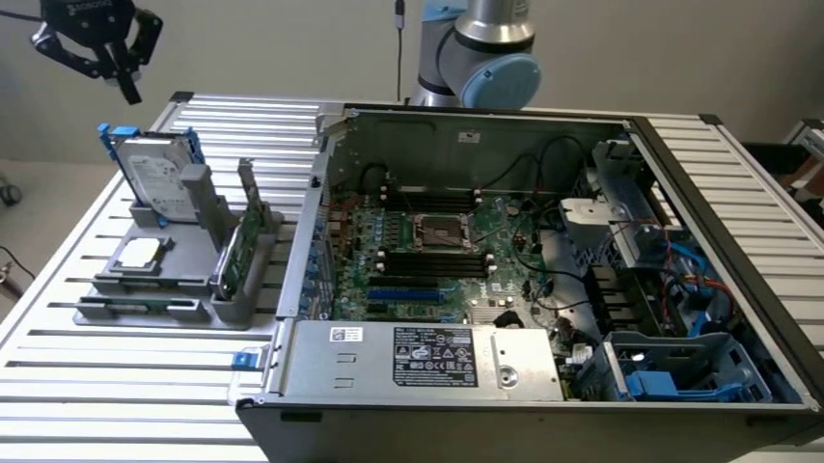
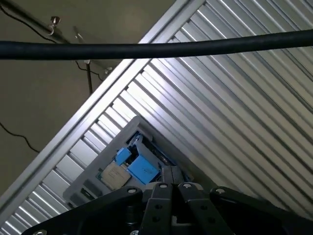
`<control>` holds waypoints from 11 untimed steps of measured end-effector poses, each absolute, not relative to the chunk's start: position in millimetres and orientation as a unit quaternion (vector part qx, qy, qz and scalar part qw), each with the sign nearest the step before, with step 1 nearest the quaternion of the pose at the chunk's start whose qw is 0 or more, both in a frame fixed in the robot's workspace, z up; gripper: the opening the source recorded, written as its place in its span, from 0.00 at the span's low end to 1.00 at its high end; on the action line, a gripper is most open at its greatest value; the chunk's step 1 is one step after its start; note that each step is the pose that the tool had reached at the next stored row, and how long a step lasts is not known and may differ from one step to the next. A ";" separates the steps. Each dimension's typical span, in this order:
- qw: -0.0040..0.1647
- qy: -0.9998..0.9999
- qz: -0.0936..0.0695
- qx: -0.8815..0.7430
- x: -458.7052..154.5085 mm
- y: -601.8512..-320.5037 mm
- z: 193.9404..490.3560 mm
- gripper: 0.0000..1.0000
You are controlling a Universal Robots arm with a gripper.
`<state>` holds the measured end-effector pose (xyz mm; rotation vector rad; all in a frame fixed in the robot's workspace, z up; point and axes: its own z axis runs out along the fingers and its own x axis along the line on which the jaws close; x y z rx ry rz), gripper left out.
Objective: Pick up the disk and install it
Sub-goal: 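Pick up the disk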
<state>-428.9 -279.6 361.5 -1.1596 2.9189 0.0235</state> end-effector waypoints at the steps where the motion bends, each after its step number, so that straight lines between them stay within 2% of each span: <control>1: 0.000 0.926 0.007 -0.377 -428.9 -279.6 361.5 0.11; 11: -0.001 0.888 0.006 -0.460 -429.0 -279.6 361.5 0.11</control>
